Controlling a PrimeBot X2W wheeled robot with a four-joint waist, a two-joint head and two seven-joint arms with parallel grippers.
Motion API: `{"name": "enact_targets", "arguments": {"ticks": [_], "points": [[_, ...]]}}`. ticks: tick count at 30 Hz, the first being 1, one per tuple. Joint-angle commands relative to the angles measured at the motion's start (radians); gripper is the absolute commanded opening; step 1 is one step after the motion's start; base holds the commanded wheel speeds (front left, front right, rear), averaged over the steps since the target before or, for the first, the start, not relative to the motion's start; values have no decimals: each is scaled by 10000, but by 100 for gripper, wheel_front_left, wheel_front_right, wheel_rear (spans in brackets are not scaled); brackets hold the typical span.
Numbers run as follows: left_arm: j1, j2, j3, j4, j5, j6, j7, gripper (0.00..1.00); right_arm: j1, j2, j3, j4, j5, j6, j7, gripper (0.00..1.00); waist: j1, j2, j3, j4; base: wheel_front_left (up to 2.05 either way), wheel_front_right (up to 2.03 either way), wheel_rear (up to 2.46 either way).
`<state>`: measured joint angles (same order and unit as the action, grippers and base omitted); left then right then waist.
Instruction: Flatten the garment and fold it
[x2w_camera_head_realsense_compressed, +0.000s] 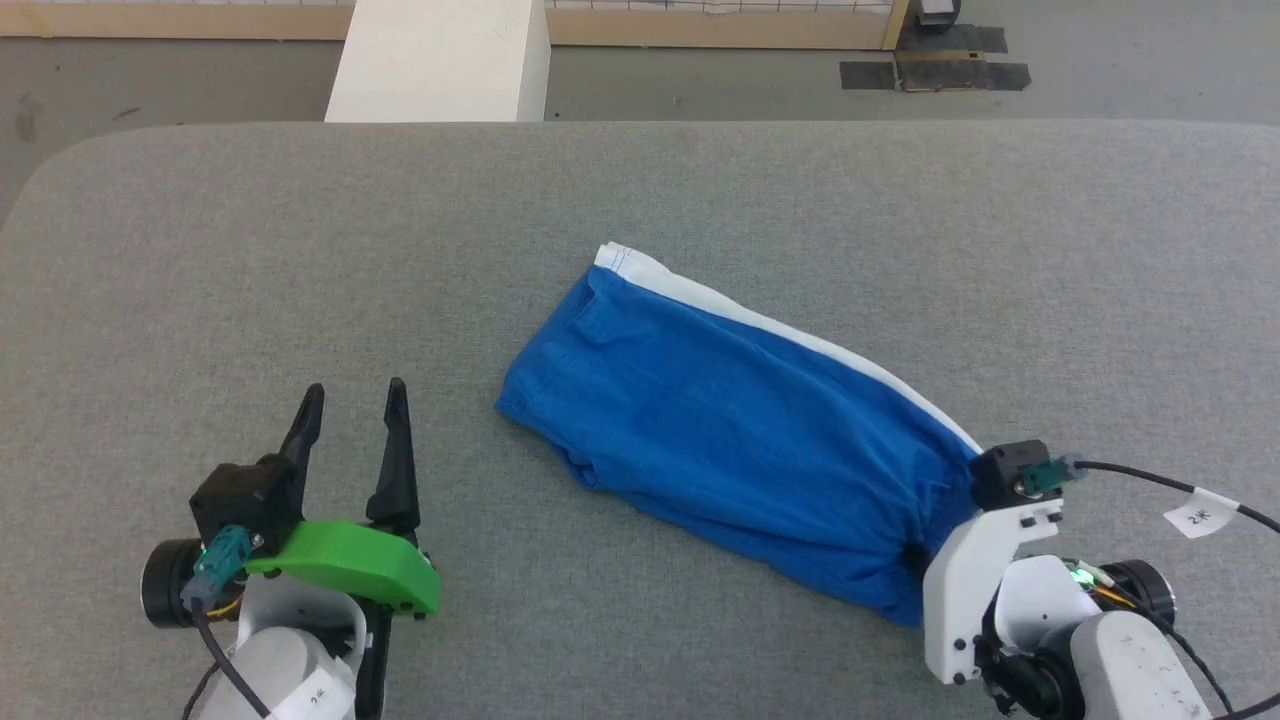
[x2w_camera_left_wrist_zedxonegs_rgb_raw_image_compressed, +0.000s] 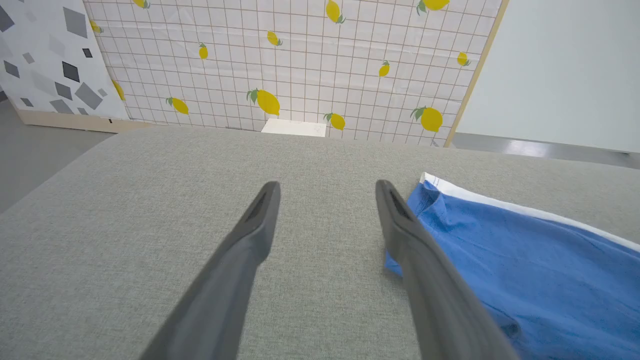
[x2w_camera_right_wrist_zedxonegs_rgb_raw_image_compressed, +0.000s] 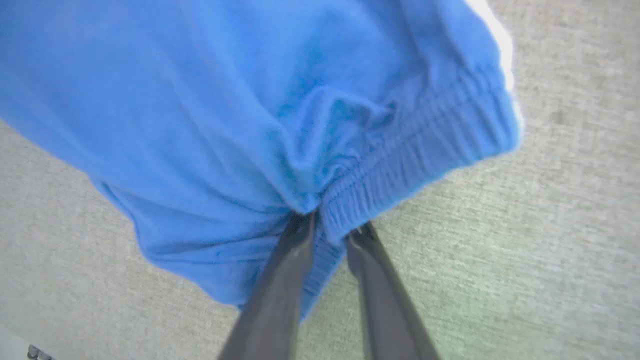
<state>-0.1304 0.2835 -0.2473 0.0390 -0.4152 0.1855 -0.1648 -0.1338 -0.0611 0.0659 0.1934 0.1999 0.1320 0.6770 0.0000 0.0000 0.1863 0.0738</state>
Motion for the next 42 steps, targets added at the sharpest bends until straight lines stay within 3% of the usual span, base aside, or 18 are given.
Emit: {"name": "enact_targets", "arguments": {"ticks": [1,6,13,16,22,27,28,29,35,42], "points": [[88,35,-49,60,-97,-50,118,100,86,108,98,318,-31,-13,16,0,0,0,-53,-62,0,0,0],[-487,-76,-275,141,-380,-224,943,100,-62,108,-238,-105,223,-13,-191,0,0,0,-113,-198,0,0,0],[-2578,-233,-1160,1865,-925,-406,4845,100,-388,108,-231,-453,534,-13,-98,0,0,0,128,-506,0,0,0],[-3512,-200,-1517,2853,-853,-531,6015,100,-526,108,-106,-529,588,-13,-83,0,0,0,329,-703,0,0,0],[-4467,-142,-1860,4406,-863,-453,7862,100,-669,108,192,-573,686,-13,-40,0,0,0,734,-1101,0,0,0],[-4437,-173,-1922,5121,-1065,-294,8737,100,-722,108,283,-512,765,-13,-123,0,0,0,887,-1264,0,0,0],[-4367,-200,-1880,5185,-1172,-292,8810,11,-719,108,302,-494,777,-13,-139,0,0,0,890,-1279,0,0,0],[-4297,-221,-1843,5218,-1269,-310,8854,0,-714,108,306,-482,789,-13,-148,0,0,0,891,-1283,0,0,0],[-4008,-313,-1356,5051,-1928,-422,8628,0,-615,108,146,-467,752,-13,-174,0,0,0,709,-1040,0,0,0],[-3579,-228,-370,3835,-2842,-682,7766,0,-856,-89,216,-729,931,-13,69,0,0,0,47,-759,0,0,0]]}}
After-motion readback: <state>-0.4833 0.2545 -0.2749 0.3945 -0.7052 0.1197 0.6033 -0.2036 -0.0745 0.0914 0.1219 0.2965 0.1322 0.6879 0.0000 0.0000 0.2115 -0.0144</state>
